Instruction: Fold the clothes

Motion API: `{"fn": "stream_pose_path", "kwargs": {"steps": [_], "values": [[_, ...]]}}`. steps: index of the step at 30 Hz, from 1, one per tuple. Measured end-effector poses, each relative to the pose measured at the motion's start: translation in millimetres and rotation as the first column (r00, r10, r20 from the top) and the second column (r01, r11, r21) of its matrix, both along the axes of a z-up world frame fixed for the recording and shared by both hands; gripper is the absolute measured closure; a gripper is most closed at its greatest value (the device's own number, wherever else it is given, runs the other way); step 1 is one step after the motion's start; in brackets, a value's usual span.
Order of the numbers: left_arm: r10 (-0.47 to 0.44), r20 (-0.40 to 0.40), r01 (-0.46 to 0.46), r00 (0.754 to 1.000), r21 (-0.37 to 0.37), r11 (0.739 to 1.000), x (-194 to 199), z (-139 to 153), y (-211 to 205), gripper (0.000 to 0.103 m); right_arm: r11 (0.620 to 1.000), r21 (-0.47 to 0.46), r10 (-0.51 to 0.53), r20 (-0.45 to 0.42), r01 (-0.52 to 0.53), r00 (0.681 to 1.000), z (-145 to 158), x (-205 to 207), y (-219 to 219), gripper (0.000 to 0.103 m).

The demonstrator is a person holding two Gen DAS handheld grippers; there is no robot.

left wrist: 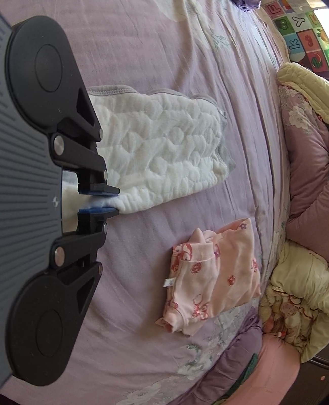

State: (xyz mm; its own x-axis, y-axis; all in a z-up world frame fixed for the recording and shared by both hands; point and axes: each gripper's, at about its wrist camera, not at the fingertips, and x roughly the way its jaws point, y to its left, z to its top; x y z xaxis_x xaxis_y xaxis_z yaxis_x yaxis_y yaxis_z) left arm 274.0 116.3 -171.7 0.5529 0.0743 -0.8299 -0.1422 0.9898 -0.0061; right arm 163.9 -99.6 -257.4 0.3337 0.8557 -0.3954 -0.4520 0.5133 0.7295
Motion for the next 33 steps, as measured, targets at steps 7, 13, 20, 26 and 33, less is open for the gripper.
{"fn": "stream_pose_path", "kwargs": {"steps": [7, 13, 20, 26, 33], "values": [[-0.053, 0.140, 0.069, 0.989, -0.118, 0.991, -32.8, 34.5, 16.2, 0.072, 0.999, -0.034, 0.012, -0.022, -0.013, 1.000, -1.4, -6.2, -2.8, 0.093], [-0.183, 0.152, 0.178, 0.971, 0.047, 0.983, -101.9, 41.0, 1.1, 0.072, 0.998, -0.011, -0.067, 0.010, 0.067, 0.998, 8.5, -12.8, -25.5, 0.093], [-0.231, 0.113, 0.233, 0.966, 0.000, 0.973, -112.9, 0.8, -17.0, 0.072, 0.978, 0.007, -0.209, 0.017, 0.209, 0.978, 6.9, -9.8, -45.2, 0.093], [-0.219, 0.205, 0.208, 0.954, 0.073, 0.975, -183.6, 36.1, -16.5, 0.072, 0.986, 0.000, -0.166, 0.122, 0.167, 0.979, 16.4, -20.7, -38.4, 0.093], [-0.216, 0.223, 0.219, 0.951, 0.009, 0.976, -218.2, -11.3, -9.8, 0.063, 0.971, -0.235, 0.112, 0.281, -0.044, 0.953, 20.3, -40.3, 14.1, 0.087]]}}
